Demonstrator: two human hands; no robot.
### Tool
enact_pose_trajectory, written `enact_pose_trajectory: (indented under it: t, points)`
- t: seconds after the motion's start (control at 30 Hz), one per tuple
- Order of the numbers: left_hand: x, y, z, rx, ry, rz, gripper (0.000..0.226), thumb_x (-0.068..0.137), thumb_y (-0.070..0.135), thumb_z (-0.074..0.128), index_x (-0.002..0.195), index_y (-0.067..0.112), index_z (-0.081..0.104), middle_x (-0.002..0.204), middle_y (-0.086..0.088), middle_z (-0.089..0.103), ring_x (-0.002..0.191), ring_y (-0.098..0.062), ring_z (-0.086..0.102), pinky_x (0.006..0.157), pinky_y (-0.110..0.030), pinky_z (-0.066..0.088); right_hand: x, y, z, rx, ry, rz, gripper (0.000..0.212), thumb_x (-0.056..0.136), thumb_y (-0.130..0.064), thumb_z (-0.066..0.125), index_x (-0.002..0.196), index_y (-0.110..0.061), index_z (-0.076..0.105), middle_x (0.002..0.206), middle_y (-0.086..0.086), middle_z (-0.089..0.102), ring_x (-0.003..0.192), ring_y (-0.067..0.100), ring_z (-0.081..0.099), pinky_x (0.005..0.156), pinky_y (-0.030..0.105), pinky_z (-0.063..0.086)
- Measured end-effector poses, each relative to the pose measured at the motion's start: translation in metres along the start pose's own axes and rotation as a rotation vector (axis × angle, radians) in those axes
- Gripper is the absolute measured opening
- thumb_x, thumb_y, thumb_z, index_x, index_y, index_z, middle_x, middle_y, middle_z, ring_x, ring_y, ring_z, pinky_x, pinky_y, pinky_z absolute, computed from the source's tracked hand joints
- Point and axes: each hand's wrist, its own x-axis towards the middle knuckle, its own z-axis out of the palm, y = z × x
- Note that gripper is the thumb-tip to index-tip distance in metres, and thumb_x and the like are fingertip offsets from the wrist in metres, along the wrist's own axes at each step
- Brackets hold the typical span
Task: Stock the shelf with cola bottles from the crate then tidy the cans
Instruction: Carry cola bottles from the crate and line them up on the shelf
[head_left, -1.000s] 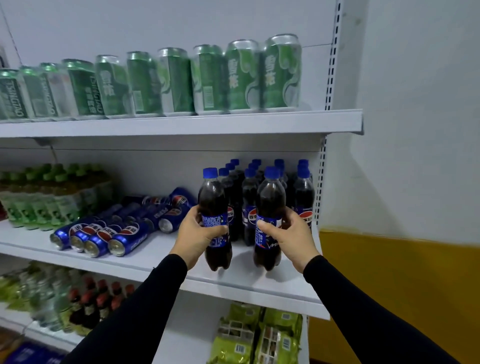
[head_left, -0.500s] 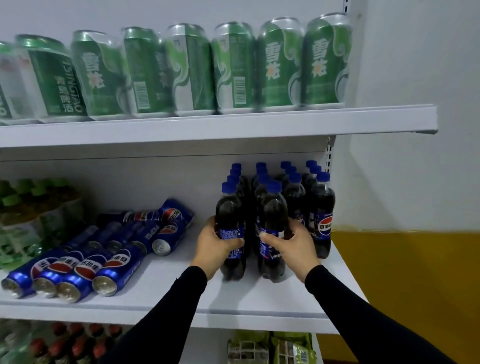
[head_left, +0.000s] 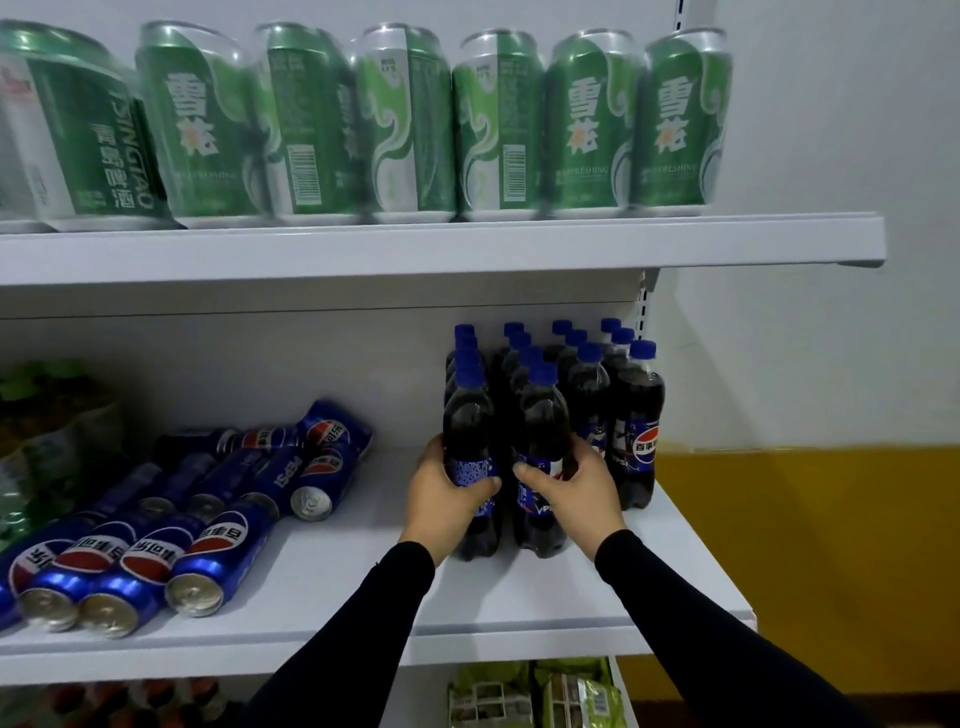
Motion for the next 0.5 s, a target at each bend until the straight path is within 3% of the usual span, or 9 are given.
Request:
enact_pose_trajectory:
  t: [0.13, 0.27, 0.5]
  points:
    - [-0.002, -0.006, -0.003, 0.055, -0.061, -0.008, 0.069, 0.072, 0.007, 0.082, 0.126, 0.028, 0.046, 0.111, 0.011, 0.063, 0.098, -0.001, 0.063, 0.080, -0.022, 0.054, -0.001, 0.003, -0.003, 0.011, -0.049, 0.054, 0.053, 0.074, -0.022, 0.083, 0.120, -0.025, 0.056, 0.109, -0.009, 0.067, 0.101, 0.004, 0.063, 0.086, 0.025, 0.051]
    - [-0.010, -0.015, -0.006, 0.147, -0.116, -0.049, 0.065, 0.073, 0.008, 0.080, 0.122, 0.029, 0.043, 0.112, 0.009, 0.061, 0.100, -0.008, 0.062, 0.081, -0.021, 0.050, -0.005, 0.013, -0.007, -0.047, -0.112, 0.120, 0.046, 0.073, -0.015, 0.083, 0.105, -0.031, 0.054, 0.099, -0.011, 0.067, 0.093, 0.006, 0.064, 0.076, 0.018, 0.049]
    - [-0.012, -0.020, -0.001, 0.160, -0.129, -0.096, 0.064, 0.081, 0.012, 0.075, 0.131, 0.032, 0.040, 0.115, 0.011, 0.060, 0.102, -0.007, 0.058, 0.086, -0.025, 0.046, -0.005, 0.028, -0.008, -0.080, -0.153, 0.172, 0.048, 0.078, -0.023, 0.080, 0.118, -0.027, 0.054, 0.106, -0.011, 0.066, 0.100, 0.010, 0.063, 0.086, 0.027, 0.051]
